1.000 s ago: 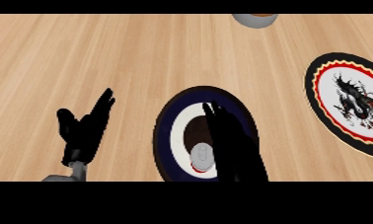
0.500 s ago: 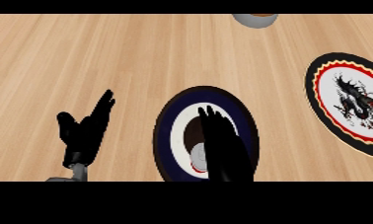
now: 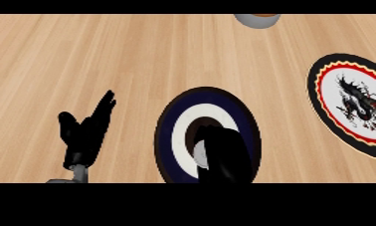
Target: Pick the can from the plate and place it in the plate
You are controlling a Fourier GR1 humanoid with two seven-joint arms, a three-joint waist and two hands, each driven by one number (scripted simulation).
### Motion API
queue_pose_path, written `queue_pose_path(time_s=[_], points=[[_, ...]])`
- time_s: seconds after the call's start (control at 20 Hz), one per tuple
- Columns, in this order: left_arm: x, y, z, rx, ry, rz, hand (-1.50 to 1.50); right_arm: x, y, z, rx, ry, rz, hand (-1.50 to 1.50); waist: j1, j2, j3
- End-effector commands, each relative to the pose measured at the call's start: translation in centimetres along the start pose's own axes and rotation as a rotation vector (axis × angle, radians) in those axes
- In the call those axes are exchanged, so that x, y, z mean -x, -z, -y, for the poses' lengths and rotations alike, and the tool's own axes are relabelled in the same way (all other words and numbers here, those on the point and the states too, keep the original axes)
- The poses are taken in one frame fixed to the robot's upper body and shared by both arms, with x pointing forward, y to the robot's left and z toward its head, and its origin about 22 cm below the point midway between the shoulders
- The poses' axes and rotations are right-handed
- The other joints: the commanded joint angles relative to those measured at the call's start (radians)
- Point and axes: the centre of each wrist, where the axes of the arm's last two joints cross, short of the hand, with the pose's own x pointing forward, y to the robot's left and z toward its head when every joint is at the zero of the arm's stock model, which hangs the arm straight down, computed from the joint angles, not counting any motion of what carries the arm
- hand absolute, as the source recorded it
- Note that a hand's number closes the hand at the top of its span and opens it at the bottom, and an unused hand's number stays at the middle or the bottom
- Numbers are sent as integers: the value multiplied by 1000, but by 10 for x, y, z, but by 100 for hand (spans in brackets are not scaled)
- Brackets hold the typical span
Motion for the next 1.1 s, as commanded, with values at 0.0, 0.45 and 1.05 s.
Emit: queue_pose_path(time_s=[0.0, 0.45, 1.05], points=[[20, -5, -12, 2, -20, -66, 0, 5, -4, -24, 15, -45, 15, 150, -1, 7, -5], [11, 1, 0, 4, -27, -64, 0, -8, 13, 22, 435, 97, -29, 150, -2, 7, -5], [5, 6, 6, 23, -4, -56, 0, -9, 81, 89, 1006, 276, -468, 150, 16, 11, -5]])
